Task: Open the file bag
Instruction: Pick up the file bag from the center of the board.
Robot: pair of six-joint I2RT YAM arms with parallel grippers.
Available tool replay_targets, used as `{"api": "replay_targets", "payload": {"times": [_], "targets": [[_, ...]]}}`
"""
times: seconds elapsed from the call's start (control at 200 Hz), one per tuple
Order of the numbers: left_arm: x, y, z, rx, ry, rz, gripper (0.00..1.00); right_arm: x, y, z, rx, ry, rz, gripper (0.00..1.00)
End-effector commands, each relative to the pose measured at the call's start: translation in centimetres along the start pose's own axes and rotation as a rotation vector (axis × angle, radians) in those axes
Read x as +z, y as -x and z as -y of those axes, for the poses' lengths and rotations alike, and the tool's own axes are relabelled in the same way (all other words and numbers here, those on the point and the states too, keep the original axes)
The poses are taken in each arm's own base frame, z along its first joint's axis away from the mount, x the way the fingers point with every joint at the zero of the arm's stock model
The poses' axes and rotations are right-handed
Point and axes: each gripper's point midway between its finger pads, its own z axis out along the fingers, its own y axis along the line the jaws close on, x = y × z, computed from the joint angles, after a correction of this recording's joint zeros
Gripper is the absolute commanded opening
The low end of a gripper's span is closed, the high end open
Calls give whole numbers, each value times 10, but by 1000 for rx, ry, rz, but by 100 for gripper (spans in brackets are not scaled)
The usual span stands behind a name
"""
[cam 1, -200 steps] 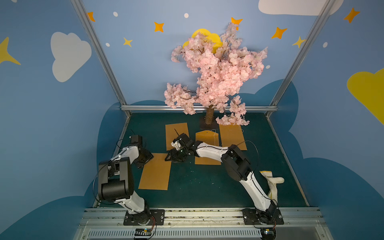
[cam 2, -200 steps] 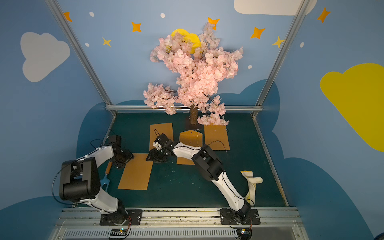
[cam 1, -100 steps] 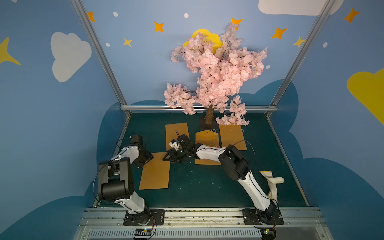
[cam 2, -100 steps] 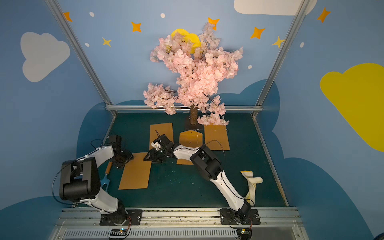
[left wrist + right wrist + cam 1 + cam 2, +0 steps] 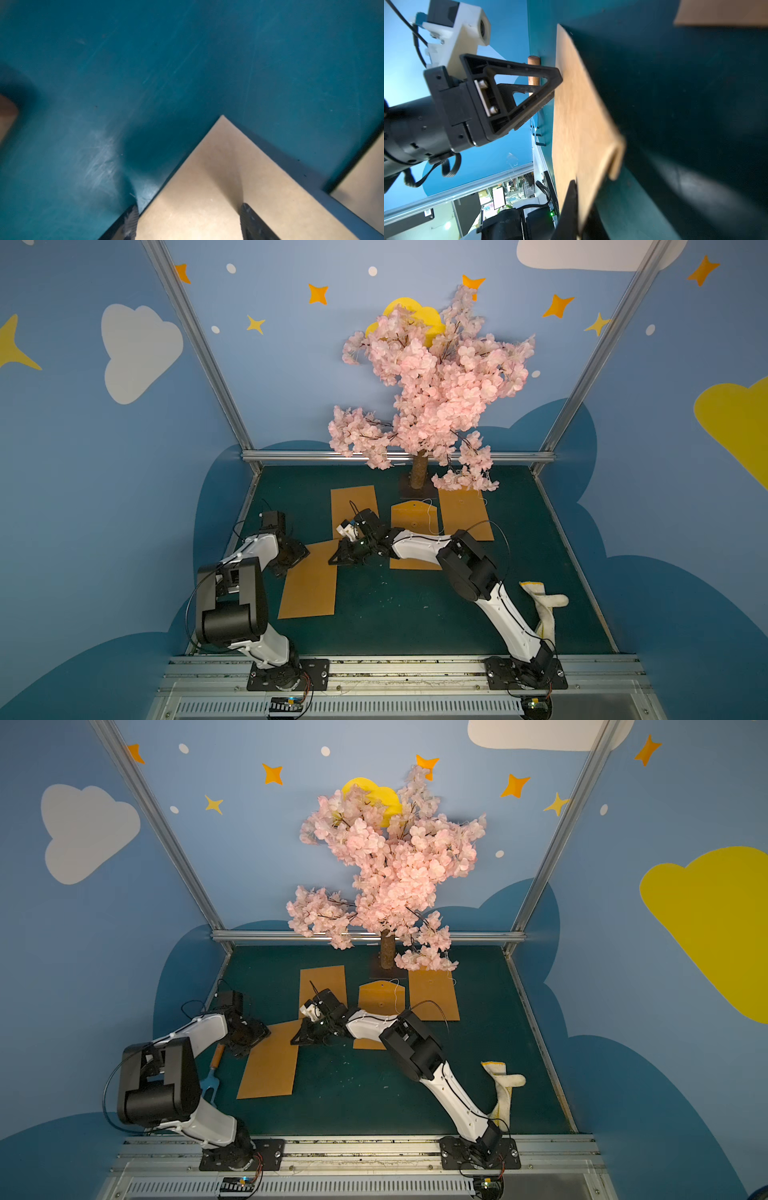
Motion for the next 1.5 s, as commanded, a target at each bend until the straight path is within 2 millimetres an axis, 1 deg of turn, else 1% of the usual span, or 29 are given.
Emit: {"api": "replay_targets", "payload": {"times": [0.0, 0.1, 0.14, 0.175, 0.185, 0.215, 0.27, 0.345, 0.446, 0.531, 0.626, 0.711, 0.771, 0.886, 0.966, 1.071, 1.166, 1.242, 1.352, 1.492], "targets": [[-20, -15, 53, 21, -250, -72, 76, -5, -4, -20, -79, 37, -6, 1], [-57, -3, 72, 46, -331, -10, 77, -19, -4, -32, -116, 51, 2, 0], [-75, 2, 81, 60, -371, 17, 77, -26, -4, -37, -133, 56, 5, 0], [-89, 4, 86, 69, -393, 35, 77, -33, -5, -44, -149, 64, 8, 0], [-93, 5, 88, 72, -400, 41, 77, -34, -5, -43, -147, 63, 7, 0], [-104, 6, 92, 84, -413, 54, 77, -40, -6, -52, -169, 70, 10, 0], [-123, 7, 99, 111, -444, 74, 77, -51, -10, -61, -206, 62, 4, 0], [-143, 3, 107, 159, -472, 85, 77, -67, -19, -73, -256, 26, -21, 0], [-158, -5, 113, 219, -488, 81, 77, -92, -32, -89, -332, -13, -42, 0], [-164, -13, 115, 246, -486, 65, 76, -113, -45, -95, -375, -53, -64, 0], [-168, -20, 121, 258, -516, 34, 74, -136, -60, -102, -447, -106, -90, 0], [-172, -25, 129, 250, -544, 3, 73, -154, -68, -102, -513, -186, -107, 0], [-178, -27, 136, 233, -575, -11, 73, -164, -72, -98, -549, -246, -115, 0], [-194, -28, 151, 246, -626, -7, 72, -179, -73, -88, -579, -339, -114, 0], [-202, -30, 155, 290, -614, 19, 72, -185, -72, -84, -585, -371, -110, 0], [-207, -35, 159, 340, -630, 29, 72, -192, -68, -85, -581, -373, -93, 0], [-211, -45, 165, 384, -679, 34, 72, -199, -65, -88, -582, -371, -76, 0], [-209, -55, 165, 429, -680, 30, 72, -205, -63, -94, -590, -362, -63, 0], [-200, -67, 162, 465, -675, 2, 73, -218, -58, -100, -585, -359, -27, 0], [-193, -82, 161, 459, -747, -23, 74, -237, -49, -111, -575, -341, 39, 0]]}}
